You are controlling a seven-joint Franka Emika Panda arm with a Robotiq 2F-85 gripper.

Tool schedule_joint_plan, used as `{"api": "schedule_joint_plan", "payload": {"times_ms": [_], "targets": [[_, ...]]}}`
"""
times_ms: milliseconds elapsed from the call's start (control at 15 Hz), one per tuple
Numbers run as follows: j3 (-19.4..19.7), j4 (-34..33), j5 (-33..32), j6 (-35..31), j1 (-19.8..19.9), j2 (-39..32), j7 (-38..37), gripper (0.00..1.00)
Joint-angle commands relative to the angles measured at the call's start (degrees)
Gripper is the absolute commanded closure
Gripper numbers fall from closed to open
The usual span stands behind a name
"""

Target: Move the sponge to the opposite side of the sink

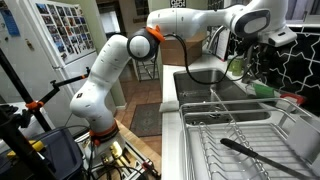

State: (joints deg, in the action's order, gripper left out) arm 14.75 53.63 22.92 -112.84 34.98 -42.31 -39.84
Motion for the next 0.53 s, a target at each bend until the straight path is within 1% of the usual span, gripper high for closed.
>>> {"api": "schedule_joint_plan", "payload": {"times_ms": [0,200,467], "targets": [[0.7,0.2,-1.2,7.5,0.2,2.8,-0.4,0.0],[1.5,1.4,-2.9,12.6,0.1,6.1,2.9,0.0],[2.2,4.4,-7.5,18.0,-0.7,11.4,12.4,0.0]]}}
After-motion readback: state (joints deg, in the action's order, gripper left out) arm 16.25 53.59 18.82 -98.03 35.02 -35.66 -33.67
